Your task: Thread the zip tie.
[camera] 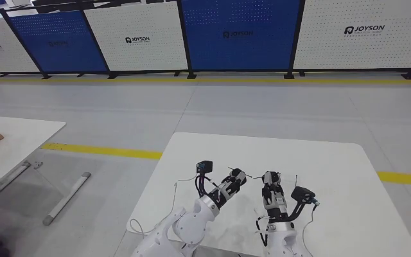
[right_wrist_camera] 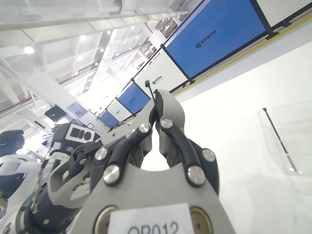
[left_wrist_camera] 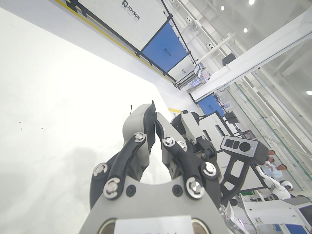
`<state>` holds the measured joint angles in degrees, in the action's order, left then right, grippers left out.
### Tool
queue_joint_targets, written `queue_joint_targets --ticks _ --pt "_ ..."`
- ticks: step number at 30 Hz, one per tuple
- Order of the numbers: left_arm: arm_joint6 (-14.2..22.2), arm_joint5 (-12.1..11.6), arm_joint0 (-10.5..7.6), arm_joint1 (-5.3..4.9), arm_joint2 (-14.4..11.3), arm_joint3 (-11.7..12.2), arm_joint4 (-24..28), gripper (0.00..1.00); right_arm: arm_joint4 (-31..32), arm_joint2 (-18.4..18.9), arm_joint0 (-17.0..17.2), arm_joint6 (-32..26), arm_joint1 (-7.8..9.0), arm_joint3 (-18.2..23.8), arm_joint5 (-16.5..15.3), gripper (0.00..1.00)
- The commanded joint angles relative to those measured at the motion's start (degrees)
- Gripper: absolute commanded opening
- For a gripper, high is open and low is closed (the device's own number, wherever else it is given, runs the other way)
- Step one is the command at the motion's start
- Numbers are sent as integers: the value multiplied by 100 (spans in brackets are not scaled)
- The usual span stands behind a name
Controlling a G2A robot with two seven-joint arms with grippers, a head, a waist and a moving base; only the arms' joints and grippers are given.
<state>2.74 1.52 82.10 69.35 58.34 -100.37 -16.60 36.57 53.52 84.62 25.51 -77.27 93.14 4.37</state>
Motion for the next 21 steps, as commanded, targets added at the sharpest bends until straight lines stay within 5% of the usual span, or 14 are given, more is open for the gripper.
queue_joint_targets --ticks 1,21 --pt "0 0 0 0 0 0 0 0 -29 46 8 -55 -3 6 -27 0" --pt "0 0 0 0 0 0 0 0 79 159 6 -74 -137 -125 -157 0"
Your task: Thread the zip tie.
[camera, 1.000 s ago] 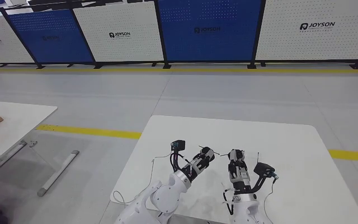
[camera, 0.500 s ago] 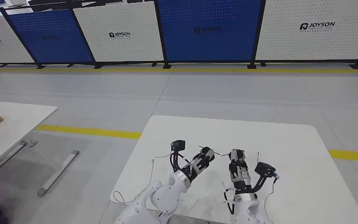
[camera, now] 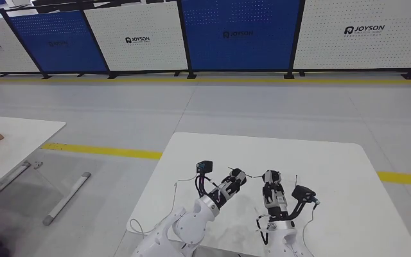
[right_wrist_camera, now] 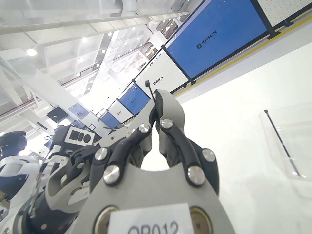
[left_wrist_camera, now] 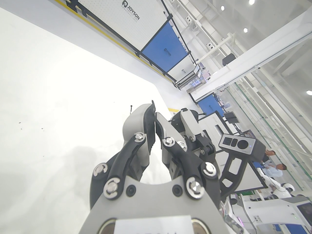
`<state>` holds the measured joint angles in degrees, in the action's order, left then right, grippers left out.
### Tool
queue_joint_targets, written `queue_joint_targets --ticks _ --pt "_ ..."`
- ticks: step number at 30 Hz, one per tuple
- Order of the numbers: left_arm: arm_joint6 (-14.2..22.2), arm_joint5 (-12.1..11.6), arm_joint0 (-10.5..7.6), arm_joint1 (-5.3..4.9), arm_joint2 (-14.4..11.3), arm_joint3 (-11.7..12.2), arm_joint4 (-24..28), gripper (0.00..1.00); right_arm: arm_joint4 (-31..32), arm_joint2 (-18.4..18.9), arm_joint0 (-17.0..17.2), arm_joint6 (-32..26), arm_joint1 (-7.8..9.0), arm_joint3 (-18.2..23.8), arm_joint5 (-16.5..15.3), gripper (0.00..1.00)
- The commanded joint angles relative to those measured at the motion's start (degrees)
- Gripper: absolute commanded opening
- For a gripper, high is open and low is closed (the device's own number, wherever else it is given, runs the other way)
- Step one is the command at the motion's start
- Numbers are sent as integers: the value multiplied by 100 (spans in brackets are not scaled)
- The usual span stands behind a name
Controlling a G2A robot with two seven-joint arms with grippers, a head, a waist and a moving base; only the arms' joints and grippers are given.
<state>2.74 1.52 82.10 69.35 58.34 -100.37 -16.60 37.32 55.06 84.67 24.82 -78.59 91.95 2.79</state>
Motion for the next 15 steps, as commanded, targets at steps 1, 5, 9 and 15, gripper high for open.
queue_joint_targets --ticks 1,5,9,15 --pt "0 0 0 0 0 0 0 0 11 9 -1 -9 -14 -16 -2 0" --pt "0 0 0 0 0 0 0 0 43 22 -4 5 -41 -27 -8 0" --pt "0 0 0 0 0 0 0 0 87 34 -2 3 -65 -37 -9 0" --pt "0 0 0 0 0 0 0 0 147 13 -46 -63 -112 -124 26 0"
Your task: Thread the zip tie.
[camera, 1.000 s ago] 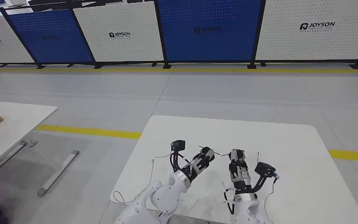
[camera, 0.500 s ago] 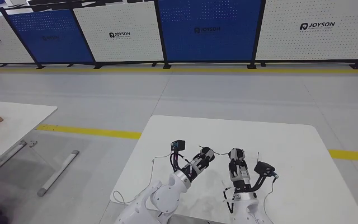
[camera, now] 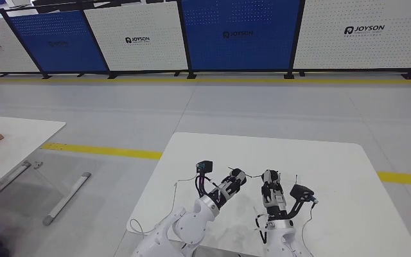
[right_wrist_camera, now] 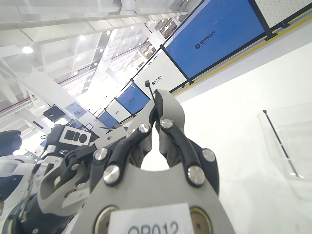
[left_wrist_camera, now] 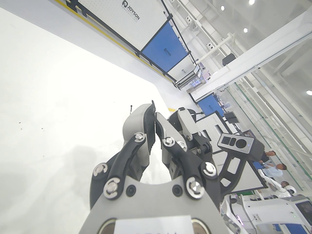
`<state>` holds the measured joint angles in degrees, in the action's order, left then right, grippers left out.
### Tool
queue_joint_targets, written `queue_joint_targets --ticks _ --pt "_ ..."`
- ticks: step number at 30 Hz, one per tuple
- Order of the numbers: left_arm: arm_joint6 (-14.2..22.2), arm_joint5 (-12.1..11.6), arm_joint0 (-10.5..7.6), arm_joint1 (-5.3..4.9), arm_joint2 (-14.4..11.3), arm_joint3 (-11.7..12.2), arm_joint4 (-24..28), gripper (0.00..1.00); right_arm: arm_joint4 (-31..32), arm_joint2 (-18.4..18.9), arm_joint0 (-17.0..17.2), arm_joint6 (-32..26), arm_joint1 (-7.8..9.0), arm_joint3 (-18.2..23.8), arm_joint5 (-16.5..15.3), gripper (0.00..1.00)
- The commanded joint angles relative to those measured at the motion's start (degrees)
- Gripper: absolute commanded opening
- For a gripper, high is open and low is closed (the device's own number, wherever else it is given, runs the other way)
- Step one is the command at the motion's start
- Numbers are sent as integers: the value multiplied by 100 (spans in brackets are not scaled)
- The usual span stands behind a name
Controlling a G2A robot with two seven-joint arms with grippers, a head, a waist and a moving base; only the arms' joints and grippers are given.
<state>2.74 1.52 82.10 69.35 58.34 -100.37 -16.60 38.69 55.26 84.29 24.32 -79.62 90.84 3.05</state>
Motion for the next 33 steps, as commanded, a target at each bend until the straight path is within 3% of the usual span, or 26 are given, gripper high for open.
queue_joint_targets --ticks 1,33 --pt "0 0 0 0 0 0 0 0 20 -9 -13 -18 -15 -20 1 0" --pt "0 0 0 0 0 0 0 0 272 92 72 -209 -164 -4 2 0"
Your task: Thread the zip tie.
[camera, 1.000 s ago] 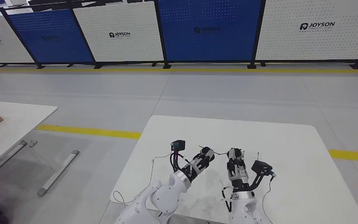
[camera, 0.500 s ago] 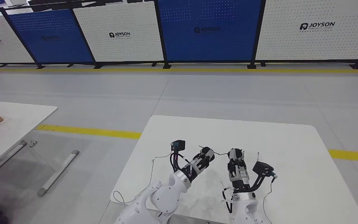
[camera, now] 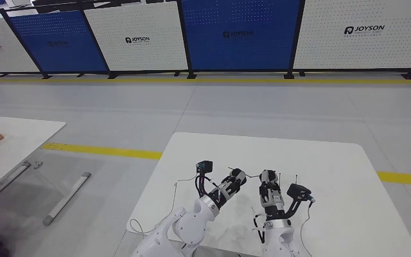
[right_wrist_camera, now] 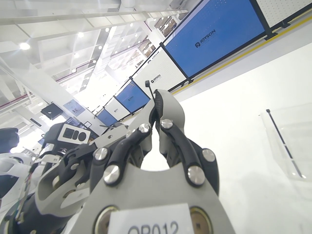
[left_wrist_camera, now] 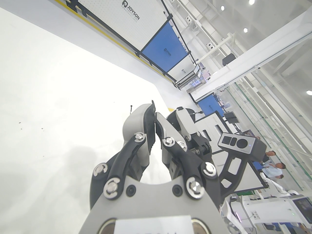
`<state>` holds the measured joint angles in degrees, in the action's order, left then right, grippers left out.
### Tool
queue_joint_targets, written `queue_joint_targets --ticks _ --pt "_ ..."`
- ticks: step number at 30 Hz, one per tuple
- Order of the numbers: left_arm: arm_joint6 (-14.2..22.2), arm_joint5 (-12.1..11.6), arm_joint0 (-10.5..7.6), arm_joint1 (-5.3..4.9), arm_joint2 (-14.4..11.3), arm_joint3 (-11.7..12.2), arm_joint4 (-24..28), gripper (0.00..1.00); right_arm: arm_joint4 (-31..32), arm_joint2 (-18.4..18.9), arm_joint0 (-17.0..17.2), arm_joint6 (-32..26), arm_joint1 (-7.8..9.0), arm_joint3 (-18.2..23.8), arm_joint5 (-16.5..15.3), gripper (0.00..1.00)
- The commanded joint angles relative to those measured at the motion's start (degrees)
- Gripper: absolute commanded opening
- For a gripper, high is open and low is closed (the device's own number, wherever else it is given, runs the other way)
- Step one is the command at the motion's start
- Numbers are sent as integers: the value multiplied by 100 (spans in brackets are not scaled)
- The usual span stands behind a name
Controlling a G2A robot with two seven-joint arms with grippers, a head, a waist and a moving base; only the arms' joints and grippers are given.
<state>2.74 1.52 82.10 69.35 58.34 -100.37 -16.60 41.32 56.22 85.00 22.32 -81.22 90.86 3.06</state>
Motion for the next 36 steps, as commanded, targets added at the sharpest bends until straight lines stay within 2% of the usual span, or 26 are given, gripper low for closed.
queue_joint_targets --ticks 1,21,24,29,32,36 --pt "0 0 0 0 0 0 0 0 10 -4 1 -13 -11 -15 -3 0" --pt "-8 3 3 2 1 3 17 0 -57 53 11 38 -49 -52 -89 0" --pt "-98 29 -9 32 -1 28 267 0 -26 118 56 35 -45 0 -138 0" --pt "-210 -88 -30 81 -3 44 723 0 -49 197 122 66 -47 31 -304 0" --pt "-137 -159 -34 98 -12 57 936 0 -114 233 135 37 -53 32 -412 0" --pt "-87 -197 -36 105 -22 67 944 0 -41 196 85 -92 -69 -14 -396 0"
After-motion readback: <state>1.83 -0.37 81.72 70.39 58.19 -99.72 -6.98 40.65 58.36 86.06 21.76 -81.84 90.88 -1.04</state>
